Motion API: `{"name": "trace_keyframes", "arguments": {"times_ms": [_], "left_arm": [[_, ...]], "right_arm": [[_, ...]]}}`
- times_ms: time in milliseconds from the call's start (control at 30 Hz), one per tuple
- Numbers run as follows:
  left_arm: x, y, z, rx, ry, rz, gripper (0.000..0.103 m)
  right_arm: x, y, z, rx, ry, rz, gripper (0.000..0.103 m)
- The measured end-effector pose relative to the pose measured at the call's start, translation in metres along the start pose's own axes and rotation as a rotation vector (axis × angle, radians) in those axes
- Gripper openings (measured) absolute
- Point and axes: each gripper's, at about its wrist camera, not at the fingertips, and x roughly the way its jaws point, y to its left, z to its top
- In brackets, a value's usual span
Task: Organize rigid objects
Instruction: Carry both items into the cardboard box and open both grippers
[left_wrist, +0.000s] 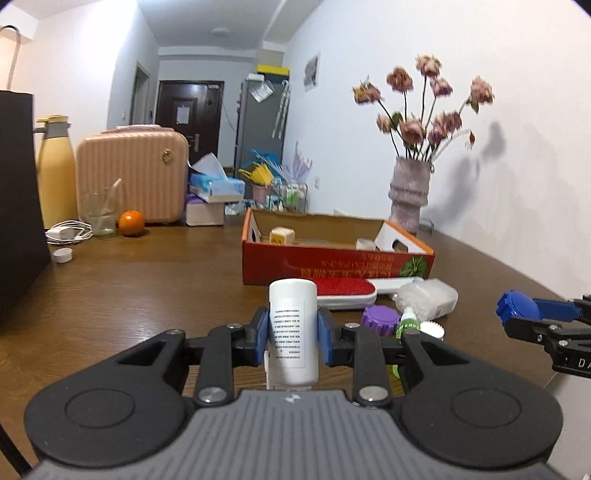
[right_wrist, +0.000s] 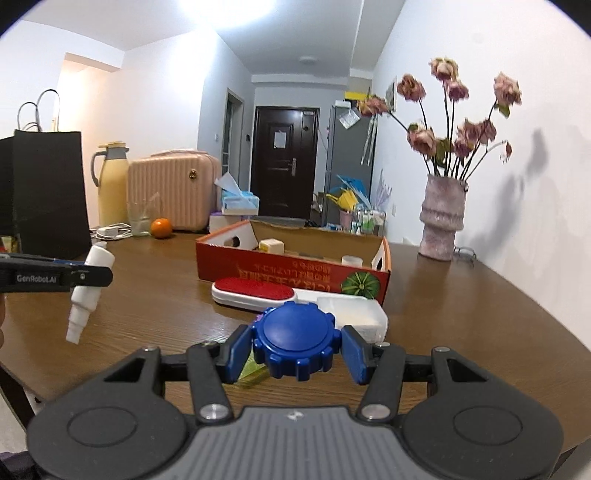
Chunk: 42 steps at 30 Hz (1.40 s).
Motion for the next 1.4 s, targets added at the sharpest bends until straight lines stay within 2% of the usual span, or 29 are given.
{"name": "trace_keyframes", "arguments": {"times_ms": [167,333,433,733,933,1133,1267,1400], "left_arm": [[-0.016,0.0,0.001,-0.009,-0.026,0.007,0.028],[-0.013,0.002,0.001,-0.013,-0.031,0.007,0.028],[-0.001,0.004,0.006,-0.009,-0.02,0.016,0.028],[0.053,0.006,0.05,0.071,-0.075,0.037,0.028],[0.12,0.007,0.096,0.135,-0.061,0.0,0.028],[0.208,0.005,0.14,0.203,0.01,-0.025,0.028],[0.261,0.005,0.155,0.234,0.096,-0.038,0.028],[0.312,0.0,0.155,0.276,0.185,-0.055,0.028]], "right_arm": [[-0.015,0.0,0.003,-0.006,-0.034,-0.01,0.052],[-0.016,-0.006,0.006,0.003,-0.04,-0.027,0.052],[-0.011,-0.007,0.008,-0.001,-0.04,-0.033,0.052],[0.034,-0.014,0.028,-0.038,-0.034,-0.022,0.053],[0.09,-0.034,0.059,-0.05,-0.032,0.013,0.053],[0.168,-0.055,0.1,-0.05,-0.001,0.048,0.053],[0.232,-0.063,0.124,-0.065,0.066,0.089,0.053],[0.3,-0.069,0.141,-0.082,0.164,0.102,0.053]]}}
